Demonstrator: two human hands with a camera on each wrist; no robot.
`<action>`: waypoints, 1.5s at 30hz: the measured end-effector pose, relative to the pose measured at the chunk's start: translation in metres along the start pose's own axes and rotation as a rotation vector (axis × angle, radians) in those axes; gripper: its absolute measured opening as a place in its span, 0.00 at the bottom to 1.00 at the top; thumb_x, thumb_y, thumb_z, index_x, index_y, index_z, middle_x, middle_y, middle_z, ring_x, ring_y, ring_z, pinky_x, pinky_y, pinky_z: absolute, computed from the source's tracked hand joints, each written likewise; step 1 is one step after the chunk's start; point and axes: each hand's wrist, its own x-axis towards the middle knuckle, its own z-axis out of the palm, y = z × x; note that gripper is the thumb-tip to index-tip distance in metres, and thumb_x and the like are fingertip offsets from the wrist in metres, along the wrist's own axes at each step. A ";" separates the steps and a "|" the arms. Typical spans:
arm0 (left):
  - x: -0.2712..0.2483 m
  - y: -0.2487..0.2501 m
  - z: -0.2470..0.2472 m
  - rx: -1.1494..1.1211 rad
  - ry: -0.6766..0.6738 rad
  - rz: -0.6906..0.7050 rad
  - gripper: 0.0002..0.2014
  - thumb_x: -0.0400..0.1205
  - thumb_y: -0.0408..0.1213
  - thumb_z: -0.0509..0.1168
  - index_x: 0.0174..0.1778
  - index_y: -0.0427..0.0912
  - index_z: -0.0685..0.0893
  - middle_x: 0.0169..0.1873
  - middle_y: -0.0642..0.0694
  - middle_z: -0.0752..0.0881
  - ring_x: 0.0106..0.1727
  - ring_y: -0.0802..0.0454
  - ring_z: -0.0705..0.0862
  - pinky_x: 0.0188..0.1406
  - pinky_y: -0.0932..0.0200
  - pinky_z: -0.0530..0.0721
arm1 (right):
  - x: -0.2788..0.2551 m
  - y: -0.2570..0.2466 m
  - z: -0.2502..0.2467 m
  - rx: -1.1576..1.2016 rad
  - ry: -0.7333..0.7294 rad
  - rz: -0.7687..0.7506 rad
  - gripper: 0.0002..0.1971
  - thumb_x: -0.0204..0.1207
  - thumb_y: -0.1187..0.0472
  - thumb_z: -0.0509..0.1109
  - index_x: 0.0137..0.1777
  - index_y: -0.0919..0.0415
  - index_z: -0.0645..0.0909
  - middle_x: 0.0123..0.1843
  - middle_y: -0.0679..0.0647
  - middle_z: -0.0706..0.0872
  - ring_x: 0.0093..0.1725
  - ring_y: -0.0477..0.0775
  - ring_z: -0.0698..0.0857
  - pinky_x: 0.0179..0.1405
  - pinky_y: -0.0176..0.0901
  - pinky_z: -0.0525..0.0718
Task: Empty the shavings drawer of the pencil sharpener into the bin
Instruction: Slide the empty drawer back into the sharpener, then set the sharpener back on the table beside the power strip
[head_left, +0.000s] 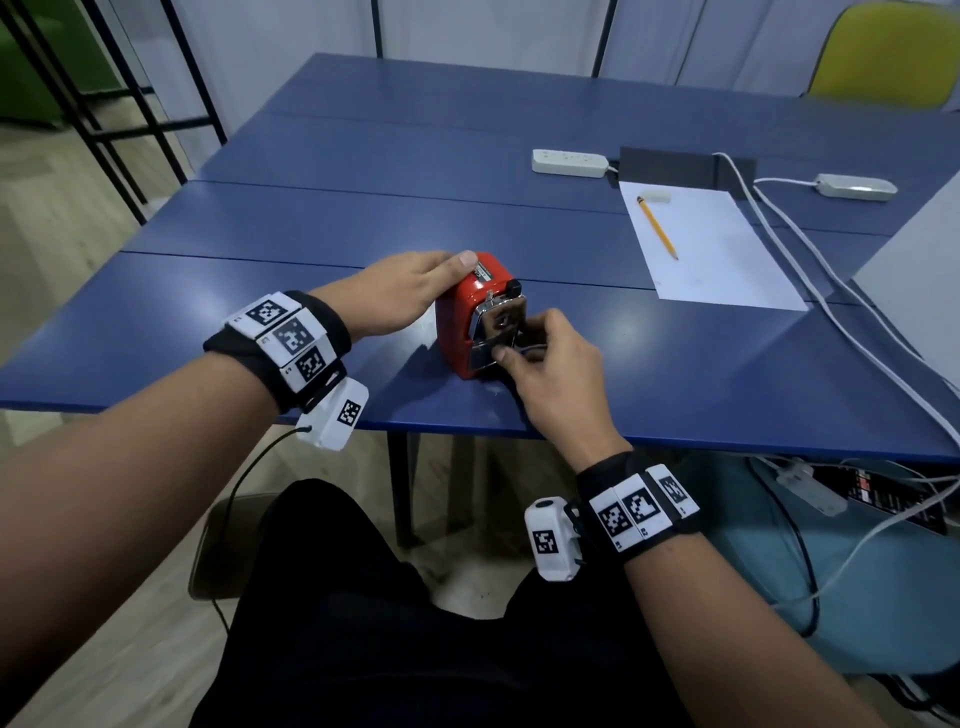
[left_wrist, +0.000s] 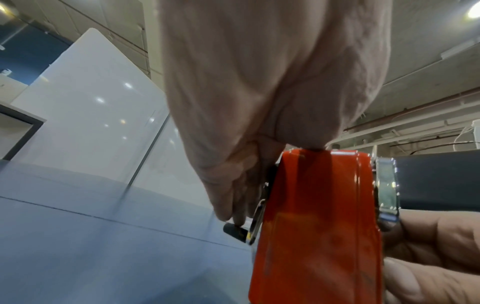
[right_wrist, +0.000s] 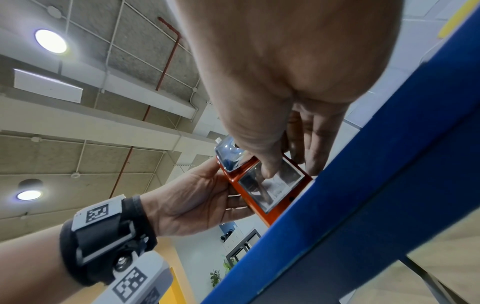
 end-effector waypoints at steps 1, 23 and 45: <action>-0.004 0.001 0.001 0.027 0.026 0.004 0.31 0.94 0.60 0.48 0.87 0.46 0.76 0.81 0.47 0.82 0.83 0.47 0.77 0.81 0.58 0.67 | 0.000 0.000 -0.002 0.015 -0.019 -0.002 0.15 0.83 0.56 0.82 0.64 0.51 0.81 0.60 0.50 0.92 0.52 0.46 0.90 0.49 0.30 0.84; -0.011 0.005 0.034 -0.506 0.109 -0.064 0.24 0.91 0.59 0.62 0.73 0.47 0.85 0.61 0.48 0.90 0.53 0.53 0.89 0.70 0.43 0.89 | -0.030 -0.003 -0.013 0.150 -0.017 0.060 0.33 0.80 0.55 0.84 0.82 0.53 0.75 0.76 0.52 0.89 0.72 0.52 0.90 0.73 0.56 0.90; -0.020 0.012 0.033 -0.112 0.135 0.031 0.20 0.95 0.48 0.59 0.81 0.48 0.82 0.66 0.52 0.88 0.63 0.56 0.83 0.65 0.57 0.80 | -0.001 -0.013 -0.001 -0.083 0.203 0.046 0.46 0.69 0.37 0.86 0.82 0.49 0.67 0.70 0.56 0.89 0.66 0.62 0.90 0.67 0.60 0.91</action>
